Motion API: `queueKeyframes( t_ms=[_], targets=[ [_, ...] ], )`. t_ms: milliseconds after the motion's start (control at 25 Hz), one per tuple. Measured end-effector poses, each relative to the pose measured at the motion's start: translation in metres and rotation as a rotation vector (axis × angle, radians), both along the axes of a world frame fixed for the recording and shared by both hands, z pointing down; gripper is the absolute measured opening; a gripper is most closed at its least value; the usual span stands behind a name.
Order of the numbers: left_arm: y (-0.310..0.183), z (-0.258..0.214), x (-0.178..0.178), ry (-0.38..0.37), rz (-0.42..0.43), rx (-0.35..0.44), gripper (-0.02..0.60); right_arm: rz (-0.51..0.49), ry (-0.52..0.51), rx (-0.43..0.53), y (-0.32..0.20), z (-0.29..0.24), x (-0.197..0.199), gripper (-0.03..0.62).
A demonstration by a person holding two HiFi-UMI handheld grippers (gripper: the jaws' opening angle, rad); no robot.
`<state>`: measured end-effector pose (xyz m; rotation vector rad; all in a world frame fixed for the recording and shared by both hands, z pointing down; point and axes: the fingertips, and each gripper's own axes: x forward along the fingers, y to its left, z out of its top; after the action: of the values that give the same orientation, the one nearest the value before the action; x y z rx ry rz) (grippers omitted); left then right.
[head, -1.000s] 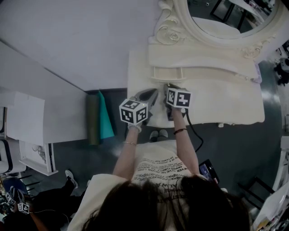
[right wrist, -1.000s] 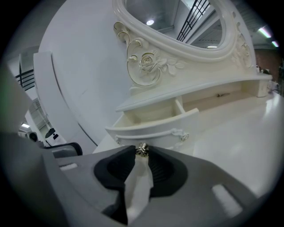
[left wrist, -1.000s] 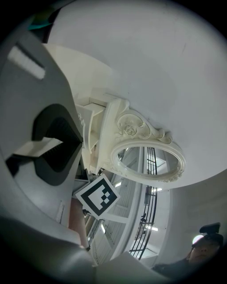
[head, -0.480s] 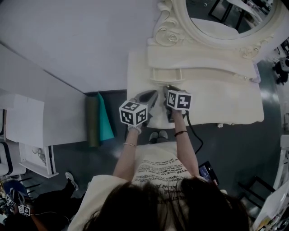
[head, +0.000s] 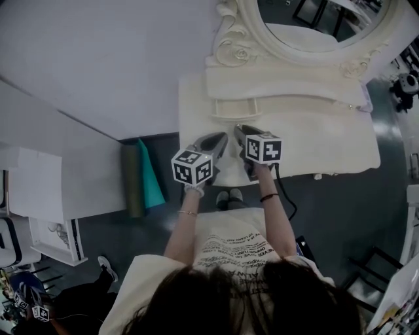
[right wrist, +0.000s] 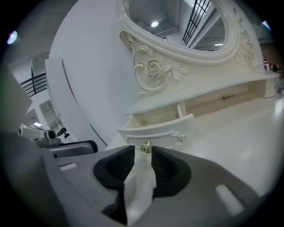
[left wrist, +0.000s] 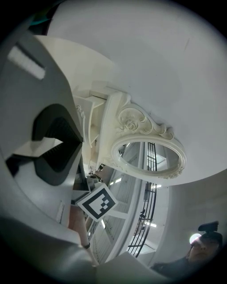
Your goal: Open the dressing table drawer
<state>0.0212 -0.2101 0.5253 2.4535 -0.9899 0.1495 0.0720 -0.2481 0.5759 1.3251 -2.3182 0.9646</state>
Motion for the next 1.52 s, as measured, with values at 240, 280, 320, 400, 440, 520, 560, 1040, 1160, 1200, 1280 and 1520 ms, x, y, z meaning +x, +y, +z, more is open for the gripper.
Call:
queueKeyframes(
  t_ms=[240,280,320,400,440,520,560,1040,1160,1200,1280,1520],
  targets=[
    [0.005,-0.008,0.005,-0.002,0.024,0.022,-0.003,-0.086,-0.035,0.132,0.015,-0.028,0.0,0.1],
    [0.006,-0.01,0.006,0.0,0.027,0.028,-0.003,-0.095,-0.053,0.153,0.017,-0.034,-0.002,0.1],
    [0.007,-0.013,0.006,0.001,0.03,0.035,-0.003,-0.103,-0.068,0.17,0.019,-0.039,-0.003,0.096],
    [0.011,-0.019,0.008,0.003,0.04,0.05,-0.003,-0.121,-0.086,0.203,0.024,-0.051,-0.008,0.086],
    [0.013,-0.022,0.008,0.002,0.044,0.058,-0.003,-0.132,-0.093,0.22,0.026,-0.057,-0.011,0.08],
    [0.016,-0.027,0.008,0.005,0.046,0.073,-0.003,-0.154,-0.102,0.255,0.03,-0.069,-0.016,0.066],
    [0.017,-0.03,0.008,0.007,0.047,0.081,-0.003,-0.164,-0.105,0.271,0.032,-0.075,-0.018,0.06],
    [0.019,-0.054,0.003,0.003,0.045,0.155,-0.003,-0.194,-0.147,0.386,0.038,-0.115,-0.025,0.003],
    [0.018,-0.059,0.001,-0.001,0.037,0.169,-0.003,-0.196,-0.158,0.401,0.037,-0.12,-0.023,0.003],
    [0.017,-0.06,0.0,-0.001,0.035,0.173,-0.003,-0.196,-0.161,0.405,0.036,-0.121,-0.023,0.003],
    [0.016,-0.062,0.0,0.0,0.03,0.177,-0.003,-0.197,-0.161,0.417,0.036,-0.123,-0.022,0.003],
    [0.014,-0.067,-0.002,-0.001,0.021,0.19,-0.003,-0.205,-0.169,0.463,0.034,-0.132,-0.02,0.003]
  ],
)
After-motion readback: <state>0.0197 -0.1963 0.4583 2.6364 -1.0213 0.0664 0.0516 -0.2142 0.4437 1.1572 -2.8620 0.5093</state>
